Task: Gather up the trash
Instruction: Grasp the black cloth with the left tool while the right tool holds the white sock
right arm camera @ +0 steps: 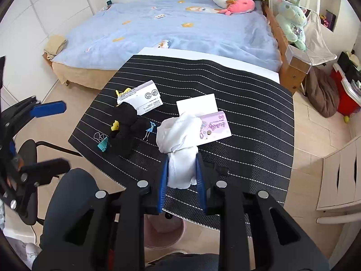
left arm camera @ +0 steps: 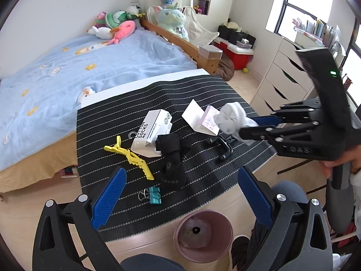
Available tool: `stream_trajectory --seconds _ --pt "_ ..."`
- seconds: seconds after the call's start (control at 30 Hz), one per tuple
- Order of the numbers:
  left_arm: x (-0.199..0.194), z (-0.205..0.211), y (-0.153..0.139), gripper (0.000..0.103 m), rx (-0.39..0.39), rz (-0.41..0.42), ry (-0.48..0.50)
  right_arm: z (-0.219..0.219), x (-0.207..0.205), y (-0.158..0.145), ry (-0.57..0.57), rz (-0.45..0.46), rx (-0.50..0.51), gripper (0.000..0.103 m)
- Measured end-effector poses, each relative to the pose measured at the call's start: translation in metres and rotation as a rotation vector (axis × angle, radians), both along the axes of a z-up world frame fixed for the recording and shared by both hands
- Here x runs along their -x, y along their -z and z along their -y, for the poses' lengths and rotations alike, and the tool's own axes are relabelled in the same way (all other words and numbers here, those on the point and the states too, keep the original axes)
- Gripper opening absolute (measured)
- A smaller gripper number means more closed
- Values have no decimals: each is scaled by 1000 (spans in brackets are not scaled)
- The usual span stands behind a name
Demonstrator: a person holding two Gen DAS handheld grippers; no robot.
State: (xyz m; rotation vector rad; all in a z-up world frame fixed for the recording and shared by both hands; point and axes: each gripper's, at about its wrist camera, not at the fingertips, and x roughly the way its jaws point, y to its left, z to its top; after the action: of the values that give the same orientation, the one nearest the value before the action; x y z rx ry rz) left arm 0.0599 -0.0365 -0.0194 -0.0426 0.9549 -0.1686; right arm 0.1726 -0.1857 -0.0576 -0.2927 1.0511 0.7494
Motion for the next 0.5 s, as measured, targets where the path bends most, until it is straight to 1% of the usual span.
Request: stream_trajectory --seconds 0.17,0.3,0.47,0.5 --pt "-25 -1 16 95 13 -61 0 8 -2 0 13 -2 -5 23" --pt "-43 0 30 95 5 -106 2 15 -3 0 22 -4 -10 23" --pt "-56 3 45 94 -5 -142 -3 22 -4 1 33 -5 -13 23" --pt "-58 4 48 93 -7 -148 -5 22 -5 2 34 -6 -13 23"
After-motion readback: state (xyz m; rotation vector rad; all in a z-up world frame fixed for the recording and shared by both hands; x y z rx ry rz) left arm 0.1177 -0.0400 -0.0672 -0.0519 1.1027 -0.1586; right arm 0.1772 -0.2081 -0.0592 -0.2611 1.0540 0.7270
